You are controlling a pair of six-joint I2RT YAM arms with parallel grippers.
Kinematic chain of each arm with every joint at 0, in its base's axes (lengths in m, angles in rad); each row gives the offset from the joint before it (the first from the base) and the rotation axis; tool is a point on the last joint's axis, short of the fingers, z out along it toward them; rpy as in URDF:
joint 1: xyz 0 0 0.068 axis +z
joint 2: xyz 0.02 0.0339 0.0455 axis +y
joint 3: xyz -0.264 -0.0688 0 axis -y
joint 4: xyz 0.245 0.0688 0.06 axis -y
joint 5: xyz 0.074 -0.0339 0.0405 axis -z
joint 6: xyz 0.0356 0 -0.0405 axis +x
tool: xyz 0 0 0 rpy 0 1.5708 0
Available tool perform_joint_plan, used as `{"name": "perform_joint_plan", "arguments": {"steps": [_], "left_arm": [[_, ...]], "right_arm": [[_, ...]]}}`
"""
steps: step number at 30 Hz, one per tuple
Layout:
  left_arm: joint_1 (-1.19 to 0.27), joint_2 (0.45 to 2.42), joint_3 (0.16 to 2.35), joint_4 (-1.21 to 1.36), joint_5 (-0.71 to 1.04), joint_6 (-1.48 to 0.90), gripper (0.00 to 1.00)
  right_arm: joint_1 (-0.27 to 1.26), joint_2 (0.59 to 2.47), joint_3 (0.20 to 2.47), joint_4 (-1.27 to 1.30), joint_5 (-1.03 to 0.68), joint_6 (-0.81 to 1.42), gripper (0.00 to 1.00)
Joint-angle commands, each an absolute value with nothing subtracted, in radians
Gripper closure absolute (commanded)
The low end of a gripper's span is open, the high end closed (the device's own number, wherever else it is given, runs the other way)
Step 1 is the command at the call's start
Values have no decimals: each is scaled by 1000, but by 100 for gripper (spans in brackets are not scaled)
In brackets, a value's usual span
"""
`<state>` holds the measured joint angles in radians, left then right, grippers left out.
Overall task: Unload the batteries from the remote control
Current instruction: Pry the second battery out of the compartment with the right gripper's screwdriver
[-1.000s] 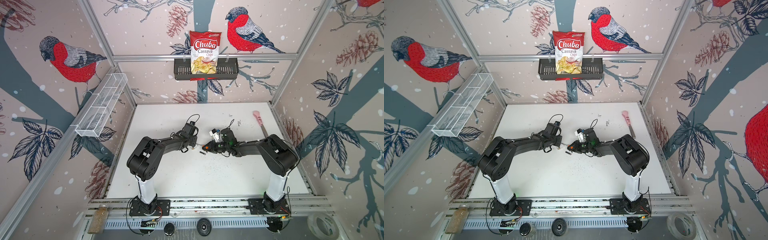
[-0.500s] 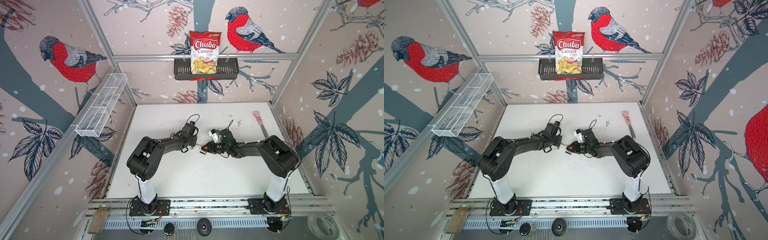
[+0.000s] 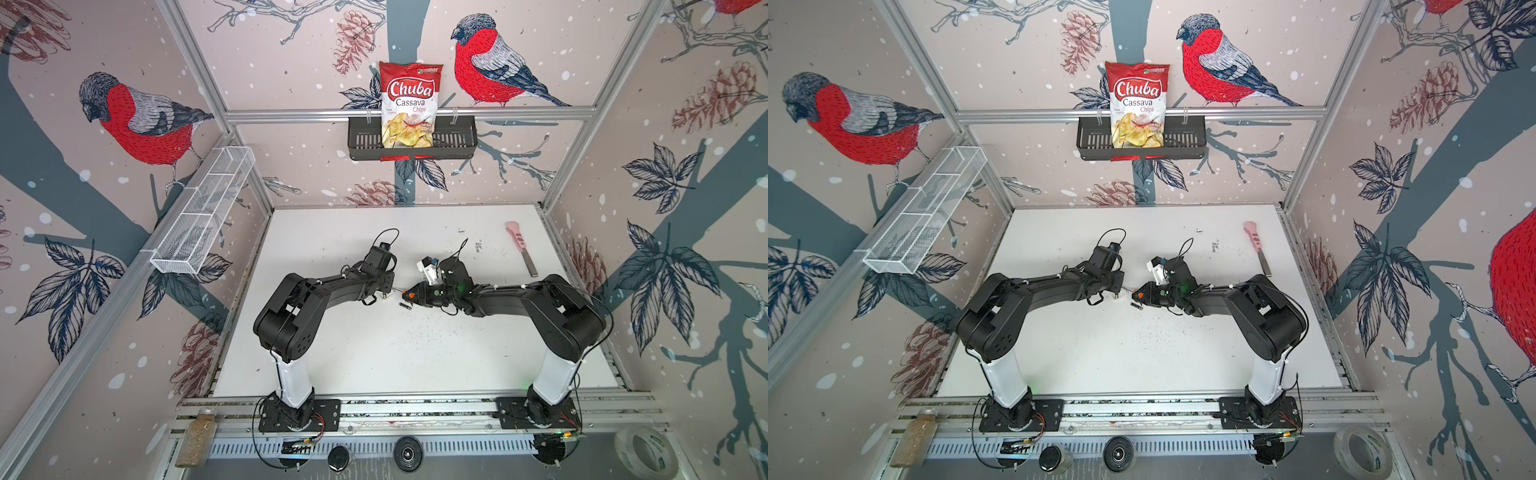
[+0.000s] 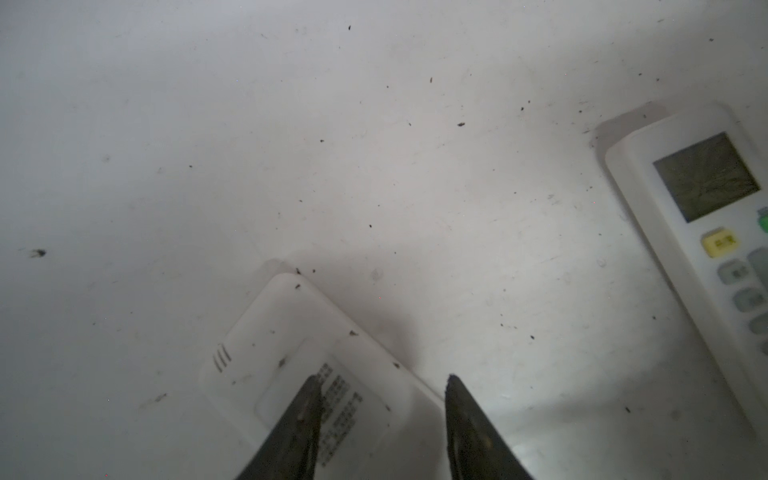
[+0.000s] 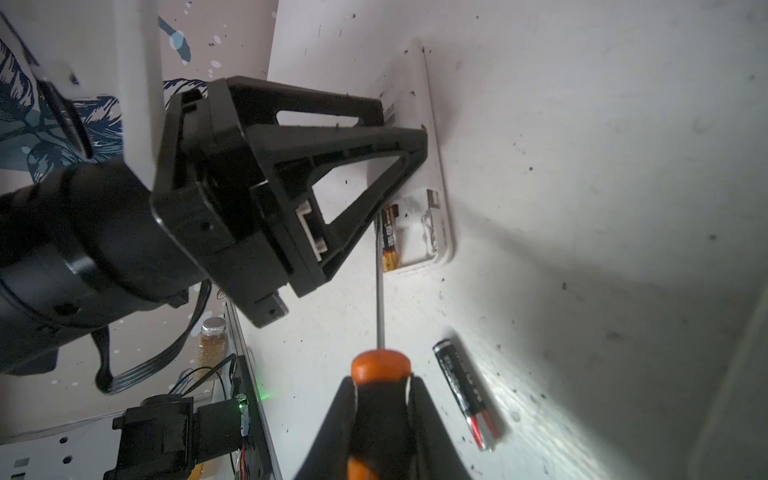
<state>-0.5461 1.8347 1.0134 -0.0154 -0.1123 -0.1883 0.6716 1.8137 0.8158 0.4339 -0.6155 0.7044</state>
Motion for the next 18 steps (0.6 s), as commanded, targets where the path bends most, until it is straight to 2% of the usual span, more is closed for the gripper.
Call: {"name": "perform_joint_plan", "arguments": {"steps": [1,18], "left_arm": [[-546,1840,1003,-151,-64,-212,52],[-543,1842,1006,-153,-63,-212,52]], "right_arm": [[673,1807,809,433,-625,687,100],[692,1867,840,448,-649,698,99]]}}
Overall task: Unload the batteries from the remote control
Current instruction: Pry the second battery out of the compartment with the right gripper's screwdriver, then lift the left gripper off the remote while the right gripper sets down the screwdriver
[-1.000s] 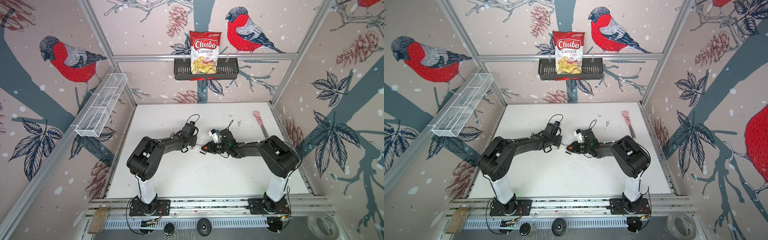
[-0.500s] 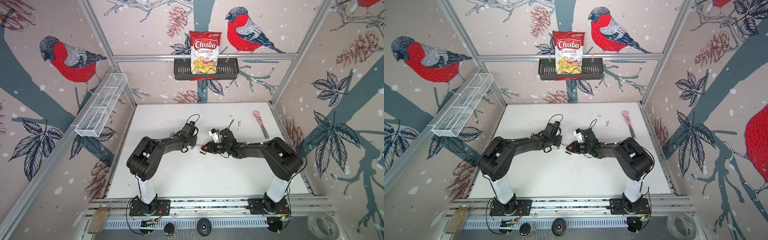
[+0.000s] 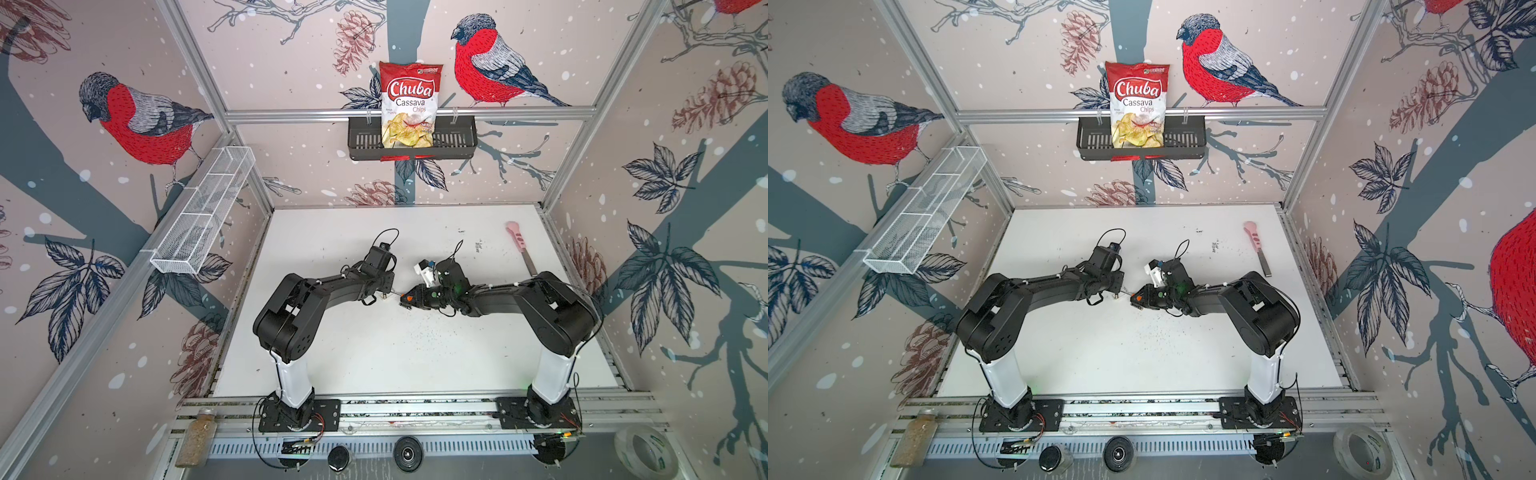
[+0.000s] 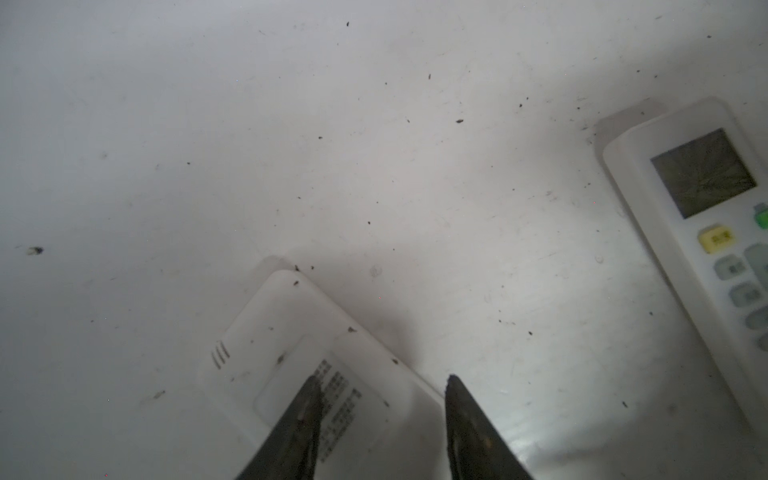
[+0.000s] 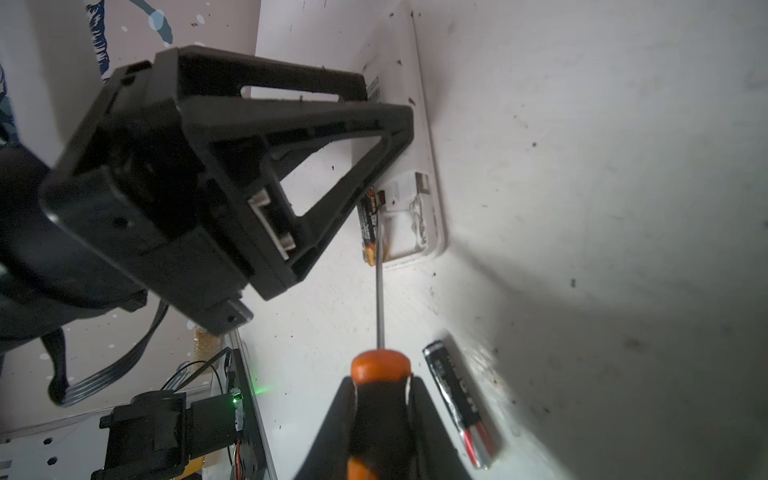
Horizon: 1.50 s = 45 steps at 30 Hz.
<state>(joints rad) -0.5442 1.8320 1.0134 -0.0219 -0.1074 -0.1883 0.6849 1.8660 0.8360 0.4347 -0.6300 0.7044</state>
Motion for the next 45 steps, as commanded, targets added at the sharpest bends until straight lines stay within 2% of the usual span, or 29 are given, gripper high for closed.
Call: {"name": "perform_joint_plan", "arguments": {"steps": [1,32,36,45], "left_arm": [[-543,1843,1006,-152,-62,-212,52],[-539,1828,1003,-136,-74,-234,52],[-532,1808,1003,-133,-82,-241,47],[-525,1766,1029,-149,-113,-251,19]], "right_arm": [[693,1865,840,448,-650,698,99],[727,1807,813,422,-639,684,99],[718,1787,803,407,-631,673,100],[668,1721,762,382,-620,656,99]]}}
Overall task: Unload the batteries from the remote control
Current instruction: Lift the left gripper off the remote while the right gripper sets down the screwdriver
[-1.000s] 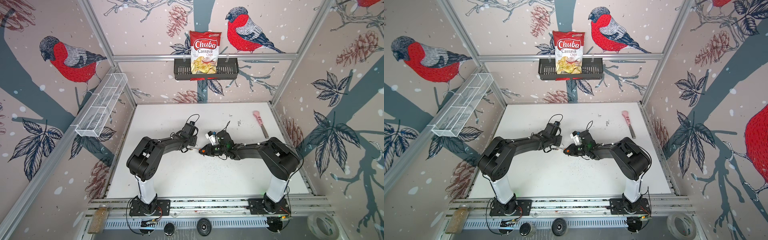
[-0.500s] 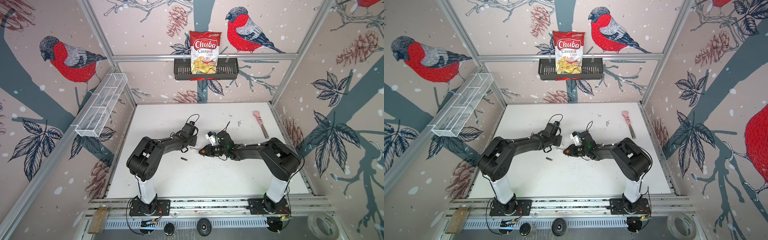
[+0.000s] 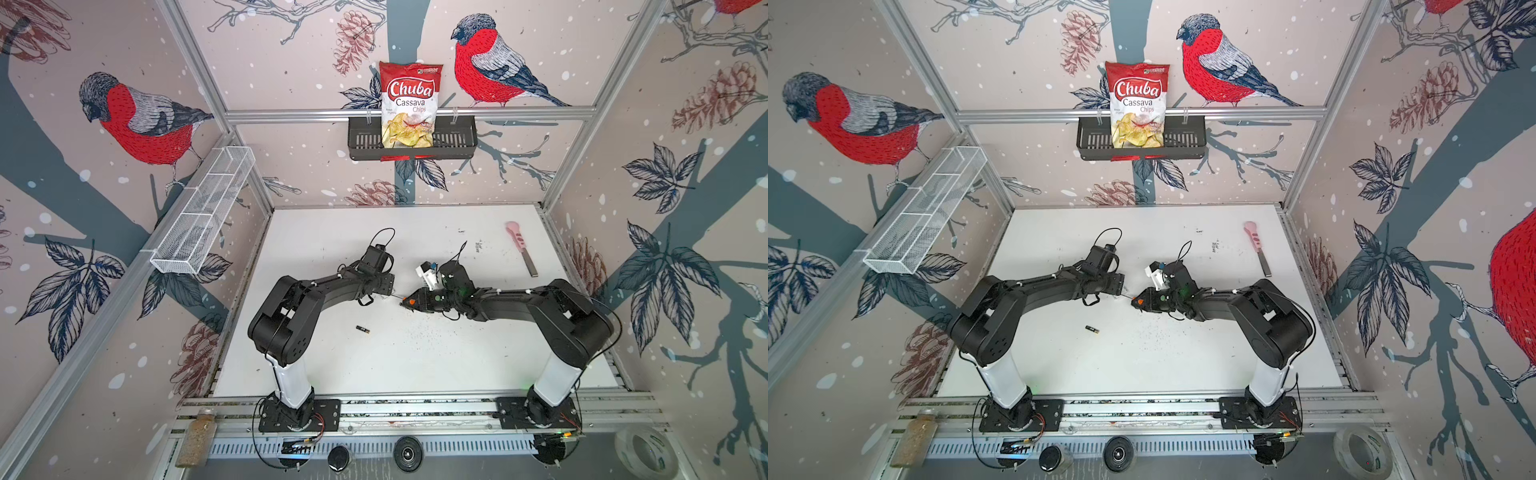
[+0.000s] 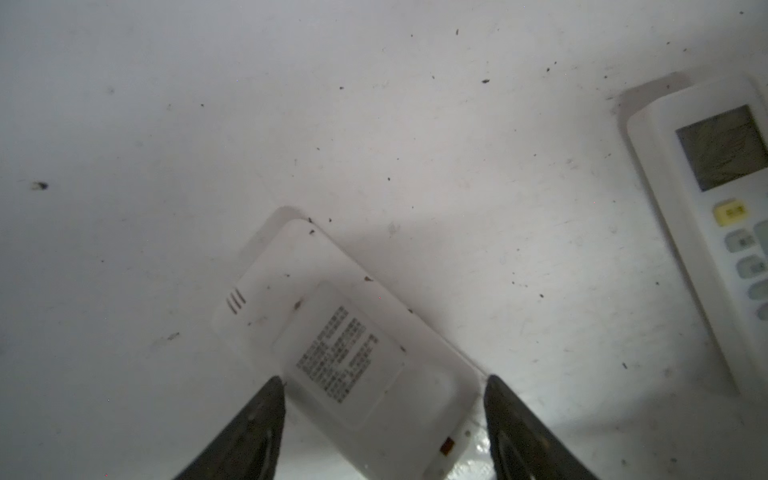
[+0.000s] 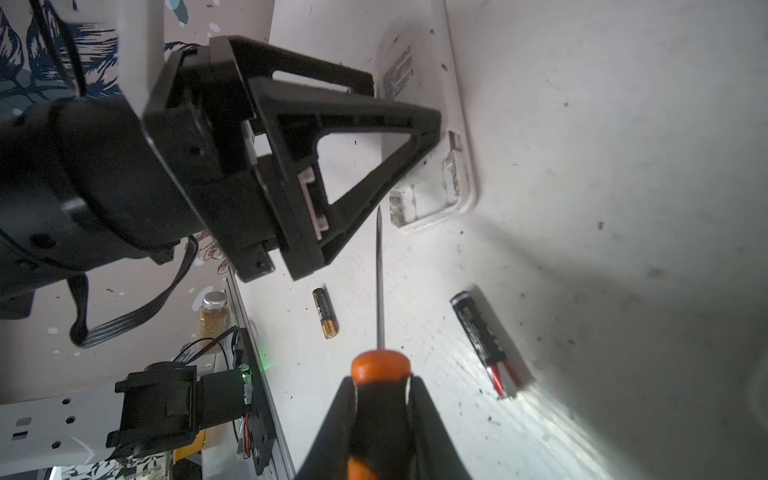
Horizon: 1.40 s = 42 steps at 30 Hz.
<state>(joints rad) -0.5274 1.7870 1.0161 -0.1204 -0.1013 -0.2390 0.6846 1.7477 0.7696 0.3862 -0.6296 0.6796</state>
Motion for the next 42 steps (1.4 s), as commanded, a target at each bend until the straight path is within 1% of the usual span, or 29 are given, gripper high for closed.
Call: {"name": "perform_joint_plan", "arguments": {"steps": [1,5,8,13,17,26,28,31,36,42], "left_arm": [[-526,1759,1030,-147,-119,-253,17],[-525,1721,1026,-143,-152,-270,6],[-526,1680,1008,-130,-166,-283,4],[-526,1631,972,-111,-187,-300,4],[-526,1613,949,-105,-206,-314,4],[-526,1547,877,-53,-247,-367,4],[-526,1536,865,-45,-250,-371,4],[-526,1528,852,-36,-253,-377,4],[-526,1529,844,-29,-244,-379,4],[-526,1522,834,-24,-238,-384,4]], "right_arm": [[658,1710,758,374,-617,651,99],[612,1670,759,312,-571,603,99],[587,1658,775,263,-511,564,98],[589,1681,829,206,-393,507,97],[611,1724,881,176,-325,475,94],[686,1834,970,130,-214,421,88],[697,1844,974,126,-197,416,84],[713,1859,978,120,-184,408,81],[727,1883,991,98,-165,404,68],[737,1901,1008,75,-146,400,63]]}}
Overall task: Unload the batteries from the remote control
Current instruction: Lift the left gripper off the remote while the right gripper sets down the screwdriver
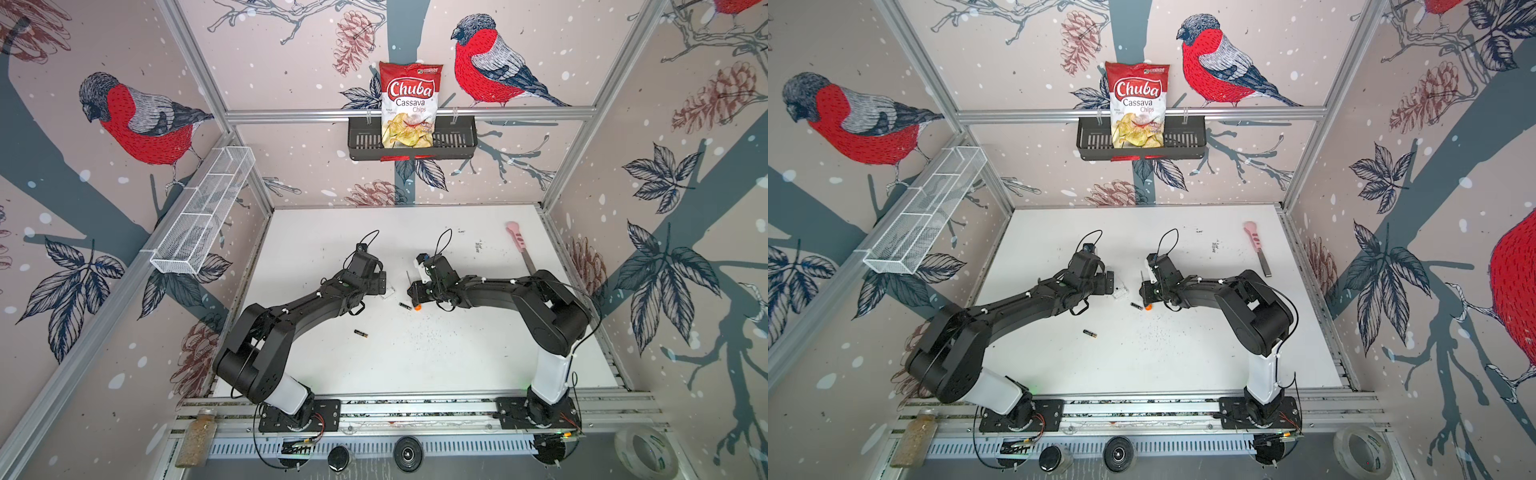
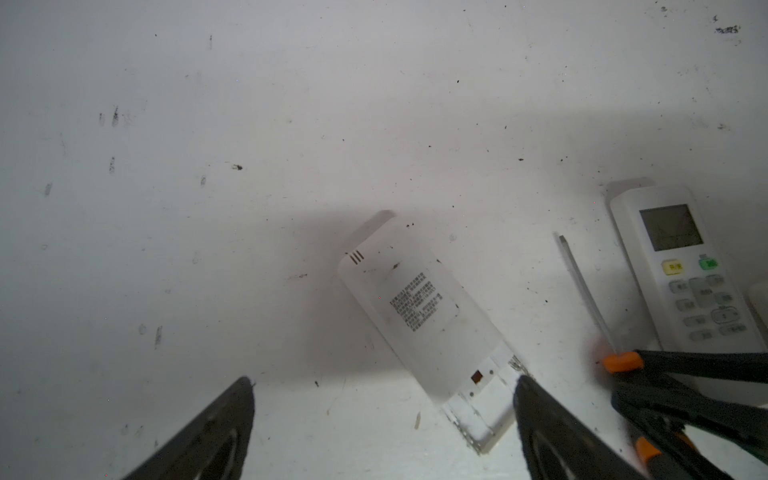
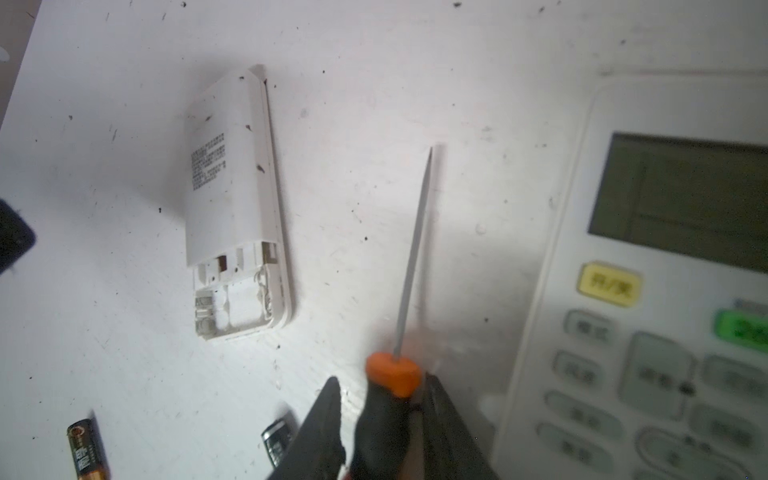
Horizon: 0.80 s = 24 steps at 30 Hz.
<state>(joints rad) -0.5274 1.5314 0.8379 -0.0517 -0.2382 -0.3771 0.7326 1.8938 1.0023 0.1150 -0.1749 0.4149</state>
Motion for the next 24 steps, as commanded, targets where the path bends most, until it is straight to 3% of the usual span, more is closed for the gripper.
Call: {"name": "perform_joint_plan", "arguments": {"steps": [1,12,17,24], "left_arm": [[-526,1520,834,-23,-238,-385,4],[-526,1503,853,-50,-235,-380,4],[-526,1499,870,-60,-230,-382,4],[-525,1487,877,-58,-208,-383,4]], "right_arm": [[737,1901,1008,76,-146,403,63],[736,1838,1052,17,-143,403,52],[718,1792,1100,-79,-90,390,45],[666,1798,1181,-252,13,362,41]]}}
